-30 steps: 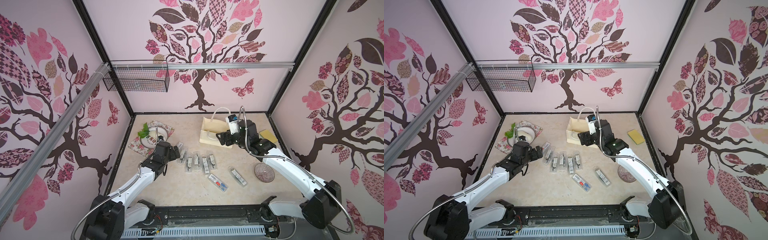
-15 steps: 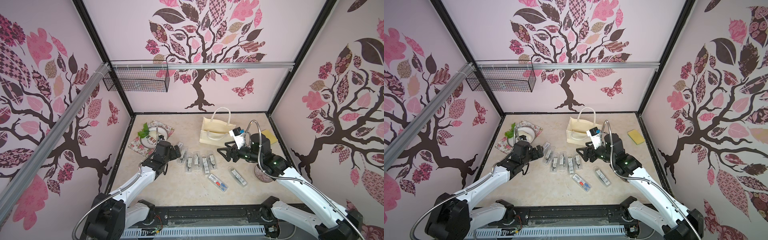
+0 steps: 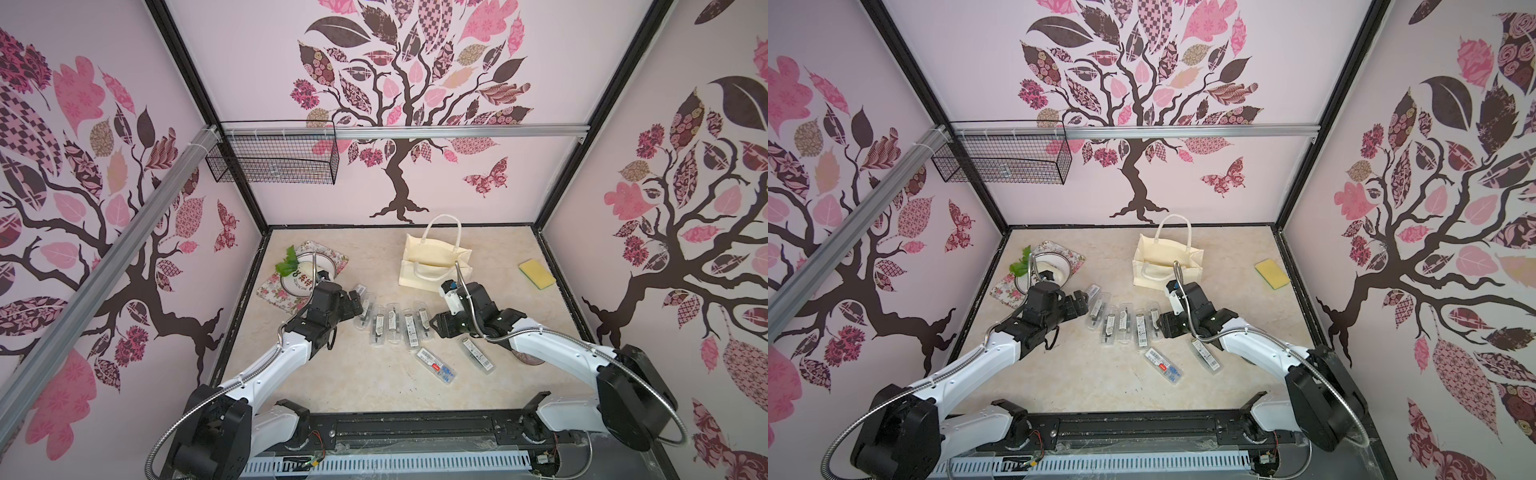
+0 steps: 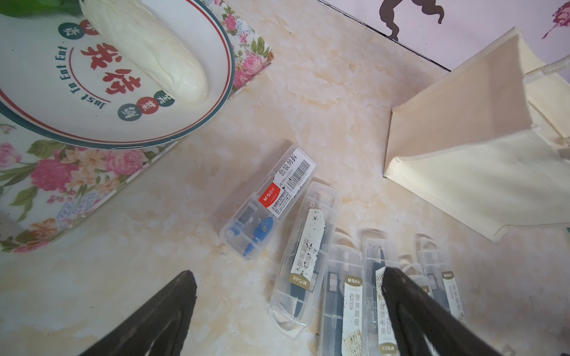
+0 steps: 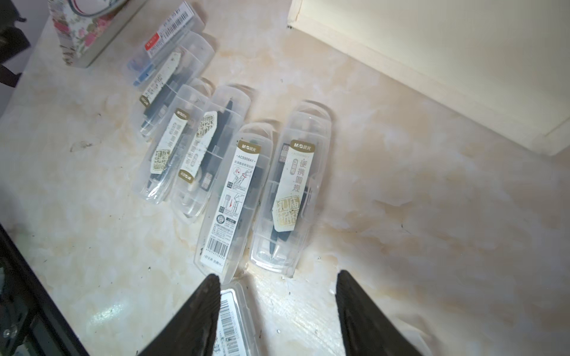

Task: Put the compass set into the canvas bag
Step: Pick up the compass set at the center of the board.

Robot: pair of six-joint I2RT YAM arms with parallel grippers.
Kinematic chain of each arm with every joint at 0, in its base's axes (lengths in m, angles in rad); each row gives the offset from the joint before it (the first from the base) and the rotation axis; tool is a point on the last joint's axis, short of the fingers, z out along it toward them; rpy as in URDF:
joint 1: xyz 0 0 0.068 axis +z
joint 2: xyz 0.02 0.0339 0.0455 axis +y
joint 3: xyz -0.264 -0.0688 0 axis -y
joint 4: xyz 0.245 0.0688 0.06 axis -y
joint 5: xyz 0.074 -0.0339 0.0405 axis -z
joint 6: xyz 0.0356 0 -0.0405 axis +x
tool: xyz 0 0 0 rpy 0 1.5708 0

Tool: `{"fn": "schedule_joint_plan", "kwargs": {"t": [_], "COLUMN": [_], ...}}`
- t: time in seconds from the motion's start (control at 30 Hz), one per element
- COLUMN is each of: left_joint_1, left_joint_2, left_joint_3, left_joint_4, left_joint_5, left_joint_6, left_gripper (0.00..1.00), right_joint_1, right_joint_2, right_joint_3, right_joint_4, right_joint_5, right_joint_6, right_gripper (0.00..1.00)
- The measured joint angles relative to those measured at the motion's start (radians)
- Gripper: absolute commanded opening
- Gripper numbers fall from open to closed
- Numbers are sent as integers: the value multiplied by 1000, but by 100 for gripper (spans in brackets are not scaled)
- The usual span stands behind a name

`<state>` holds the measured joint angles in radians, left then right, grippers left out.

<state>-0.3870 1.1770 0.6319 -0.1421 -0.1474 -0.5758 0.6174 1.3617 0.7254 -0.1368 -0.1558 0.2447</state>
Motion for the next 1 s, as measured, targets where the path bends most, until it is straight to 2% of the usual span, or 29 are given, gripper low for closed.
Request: {"fn": "schedule_joint_plan", "kwargs": {"t": [0.17,0.47,1.0], "left_joint_1": [0,0,0], "left_joint_2": [0,-1,-2], "left_joint_3": [0,-1,-2], "left_joint_4": [9,26,29], "left_joint_5": [3,4,5], "left_joint_6": [-2,-4,-5], "left_gripper": [97,97,97], "right_joint_1": [51,81,109], "right_joint_2": [130,314,417], "right_joint_3": [60,145,222], "right_joint_4": [6,13,13], "right_joint_5": [56,128,280], "right_joint_6": [7,25,26], "right_gripper": [62,60,61]}}
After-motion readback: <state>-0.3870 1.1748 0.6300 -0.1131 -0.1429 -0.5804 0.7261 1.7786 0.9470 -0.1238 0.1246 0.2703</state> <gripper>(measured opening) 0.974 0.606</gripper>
